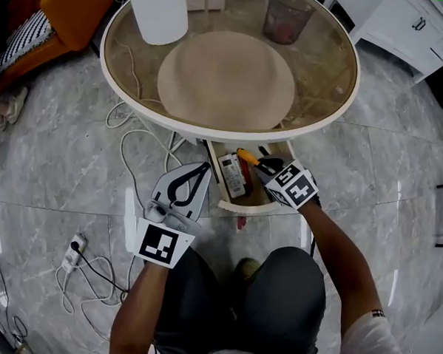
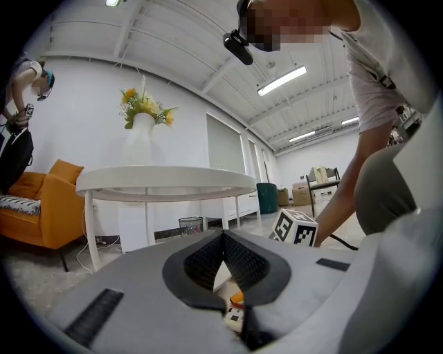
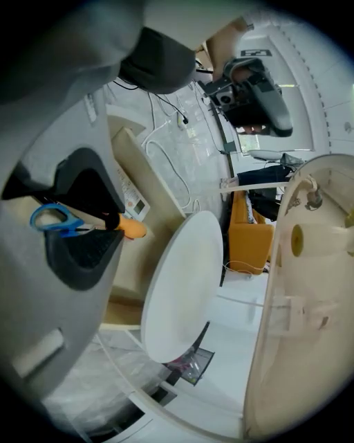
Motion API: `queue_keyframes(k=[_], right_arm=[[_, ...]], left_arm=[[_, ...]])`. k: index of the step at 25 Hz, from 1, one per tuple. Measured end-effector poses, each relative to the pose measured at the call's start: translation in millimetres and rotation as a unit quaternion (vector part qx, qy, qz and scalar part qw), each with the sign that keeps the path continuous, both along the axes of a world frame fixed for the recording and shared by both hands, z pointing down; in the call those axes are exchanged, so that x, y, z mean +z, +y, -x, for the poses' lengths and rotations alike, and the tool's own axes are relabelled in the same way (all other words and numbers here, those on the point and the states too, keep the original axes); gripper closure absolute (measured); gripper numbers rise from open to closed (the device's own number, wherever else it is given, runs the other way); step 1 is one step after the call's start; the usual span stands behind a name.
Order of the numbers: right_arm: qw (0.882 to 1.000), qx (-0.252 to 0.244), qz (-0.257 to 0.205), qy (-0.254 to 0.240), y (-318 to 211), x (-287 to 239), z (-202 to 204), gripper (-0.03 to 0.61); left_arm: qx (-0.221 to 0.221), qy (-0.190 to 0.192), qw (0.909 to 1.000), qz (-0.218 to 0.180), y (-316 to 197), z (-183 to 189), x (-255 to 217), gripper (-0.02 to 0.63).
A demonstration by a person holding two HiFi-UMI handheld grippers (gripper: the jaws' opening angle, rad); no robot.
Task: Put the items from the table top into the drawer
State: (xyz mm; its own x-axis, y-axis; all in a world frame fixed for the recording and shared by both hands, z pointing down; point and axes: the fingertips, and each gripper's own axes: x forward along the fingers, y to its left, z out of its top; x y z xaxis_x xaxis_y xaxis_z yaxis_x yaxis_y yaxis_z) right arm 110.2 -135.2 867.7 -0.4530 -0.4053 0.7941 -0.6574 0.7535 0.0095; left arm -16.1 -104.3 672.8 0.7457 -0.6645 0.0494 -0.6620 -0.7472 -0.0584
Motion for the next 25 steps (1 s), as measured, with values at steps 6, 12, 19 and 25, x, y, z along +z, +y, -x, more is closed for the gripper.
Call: queue_keyframes(k=[6, 12, 19, 25], right_arm=[[1.000, 0.018, 0.021, 0.010, -8.9, 19.4, -1.8, 0.503], [0.998, 0.020, 0.062, 0.026, -7.2, 30.6, 0.1, 0.500], [0.994, -0.001, 0.089, 0.062, -1.6, 39.5, -1.6, 0.492], [0.995, -0.007, 0.085, 0.054, 5.1, 37.8, -1.6, 0.455]], left_arm=[[0.001, -0.005, 0.9999, 0.009, 0.2, 0.3, 6.7, 0.614], [-0.001, -0.005, 1.0000, 0.005, -0.8, 4.5, 4.8, 0.614], [-0.003, -0.008, 0.9999, 0.006, 0.6, 8.3, 9.0, 0.614], [-0.004, -0.004, 0.9999, 0.013, 0.8, 8.8, 13.4, 0.614]])
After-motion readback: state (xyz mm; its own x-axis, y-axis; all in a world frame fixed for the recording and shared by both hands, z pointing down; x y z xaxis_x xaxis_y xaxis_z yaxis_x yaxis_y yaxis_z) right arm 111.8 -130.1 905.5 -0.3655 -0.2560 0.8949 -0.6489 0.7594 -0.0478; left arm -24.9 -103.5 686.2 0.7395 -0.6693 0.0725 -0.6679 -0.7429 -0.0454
